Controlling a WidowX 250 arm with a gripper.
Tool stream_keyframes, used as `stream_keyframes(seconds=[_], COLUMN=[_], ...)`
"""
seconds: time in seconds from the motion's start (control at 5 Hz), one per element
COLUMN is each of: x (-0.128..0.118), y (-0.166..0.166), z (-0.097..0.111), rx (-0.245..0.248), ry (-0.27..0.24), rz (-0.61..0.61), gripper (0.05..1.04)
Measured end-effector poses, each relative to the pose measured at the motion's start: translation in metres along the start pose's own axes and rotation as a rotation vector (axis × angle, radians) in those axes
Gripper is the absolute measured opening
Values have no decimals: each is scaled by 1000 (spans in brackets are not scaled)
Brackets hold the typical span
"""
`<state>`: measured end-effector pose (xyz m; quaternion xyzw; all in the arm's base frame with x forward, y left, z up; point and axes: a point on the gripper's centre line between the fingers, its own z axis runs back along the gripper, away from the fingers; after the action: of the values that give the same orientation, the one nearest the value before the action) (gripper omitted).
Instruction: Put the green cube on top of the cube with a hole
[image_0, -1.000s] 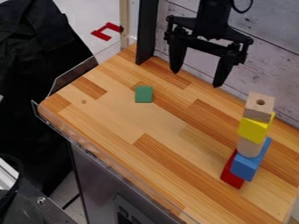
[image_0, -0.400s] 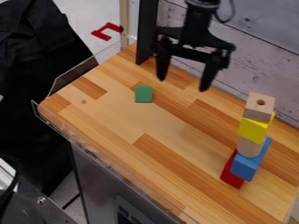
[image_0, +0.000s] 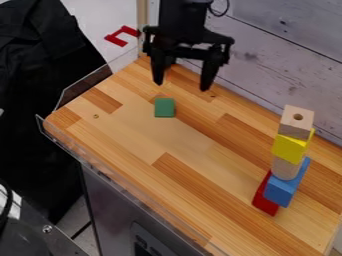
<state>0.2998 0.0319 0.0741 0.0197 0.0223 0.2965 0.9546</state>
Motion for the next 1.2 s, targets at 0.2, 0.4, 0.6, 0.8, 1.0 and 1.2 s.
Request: stream_keyframes(seconds=[0.2, 0.4, 0.6, 0.8, 1.0, 1.2], x=[7, 8, 11, 15, 21, 26], y=[10, 11, 14, 15, 13, 13], z=[-14, -31, -39, -50, -57, -61], rx=[5, 7, -3, -9, -26, -34], ry=[23, 69, 85, 93, 94, 88], rz=[36, 35, 51, 58, 57, 56], gripper=[1000, 1000, 1000, 1000, 1001, 1000])
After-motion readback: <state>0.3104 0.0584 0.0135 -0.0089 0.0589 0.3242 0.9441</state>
